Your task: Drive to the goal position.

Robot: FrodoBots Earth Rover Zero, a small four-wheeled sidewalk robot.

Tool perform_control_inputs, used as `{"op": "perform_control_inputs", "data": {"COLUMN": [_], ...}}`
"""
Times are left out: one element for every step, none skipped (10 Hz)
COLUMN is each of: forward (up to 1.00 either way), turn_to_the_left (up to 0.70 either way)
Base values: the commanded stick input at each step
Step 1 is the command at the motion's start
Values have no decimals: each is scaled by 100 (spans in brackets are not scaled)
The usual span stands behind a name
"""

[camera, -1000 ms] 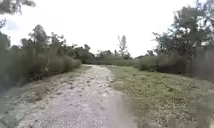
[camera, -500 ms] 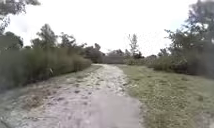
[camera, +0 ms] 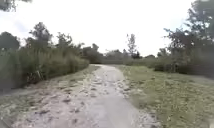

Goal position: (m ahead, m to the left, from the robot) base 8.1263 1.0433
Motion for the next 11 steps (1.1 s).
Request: {"op": "perform_control_inputs", "data": {"forward": [70,70,70,70,70,70,70,70,70,70,70], "turn_to_the_left": [0,0,0,0,0,0,0,0,0,0,0]}}
